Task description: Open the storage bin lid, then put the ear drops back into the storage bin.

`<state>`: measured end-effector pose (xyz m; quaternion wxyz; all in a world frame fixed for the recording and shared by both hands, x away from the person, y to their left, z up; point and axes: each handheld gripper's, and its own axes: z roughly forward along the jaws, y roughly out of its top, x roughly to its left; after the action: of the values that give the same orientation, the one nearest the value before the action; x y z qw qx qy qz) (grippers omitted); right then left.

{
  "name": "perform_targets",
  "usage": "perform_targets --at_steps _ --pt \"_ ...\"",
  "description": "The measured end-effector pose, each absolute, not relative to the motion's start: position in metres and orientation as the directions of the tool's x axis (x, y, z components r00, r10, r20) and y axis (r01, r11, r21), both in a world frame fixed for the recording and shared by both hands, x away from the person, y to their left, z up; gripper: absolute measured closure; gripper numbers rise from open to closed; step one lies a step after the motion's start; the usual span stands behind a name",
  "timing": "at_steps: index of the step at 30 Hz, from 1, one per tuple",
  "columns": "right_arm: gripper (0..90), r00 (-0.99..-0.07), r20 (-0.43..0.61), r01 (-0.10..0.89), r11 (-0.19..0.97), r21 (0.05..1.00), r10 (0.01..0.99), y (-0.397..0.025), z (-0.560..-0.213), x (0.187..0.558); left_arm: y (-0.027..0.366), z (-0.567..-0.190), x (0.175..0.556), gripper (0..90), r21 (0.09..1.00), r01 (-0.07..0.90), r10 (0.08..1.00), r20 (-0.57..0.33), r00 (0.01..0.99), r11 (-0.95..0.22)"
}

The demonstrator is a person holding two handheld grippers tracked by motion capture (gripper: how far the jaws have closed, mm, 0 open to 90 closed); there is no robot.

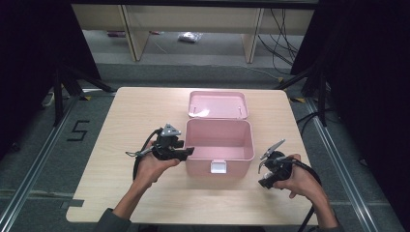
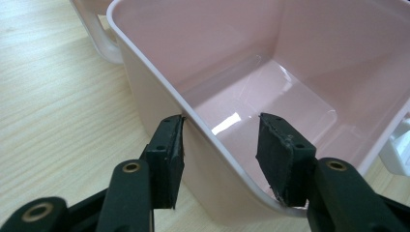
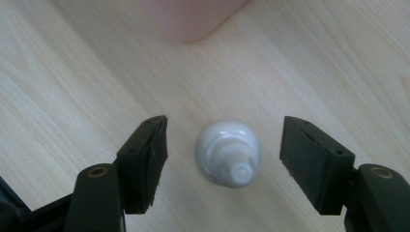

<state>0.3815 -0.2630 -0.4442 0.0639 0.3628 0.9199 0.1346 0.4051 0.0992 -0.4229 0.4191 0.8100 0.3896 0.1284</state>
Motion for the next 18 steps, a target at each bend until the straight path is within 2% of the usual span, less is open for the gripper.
perform_targets --at_steps 12,18 --pt "36.6 -0.741 -0.011 0.647 0.719 0.254 0.671 -0.2595 -0.4428 0.3834 0.0988 -0.4229 0.4043 52.1 0.779 0.521 0.739 -0.112 0.664 -0.35" --pt "40.9 -0.743 -0.007 0.649 0.723 0.237 0.67 -0.2567 -0.4457 0.3861 0.0981 -0.4227 0.4051 51.9 0.779 0.525 0.739 -0.121 0.663 -0.344"
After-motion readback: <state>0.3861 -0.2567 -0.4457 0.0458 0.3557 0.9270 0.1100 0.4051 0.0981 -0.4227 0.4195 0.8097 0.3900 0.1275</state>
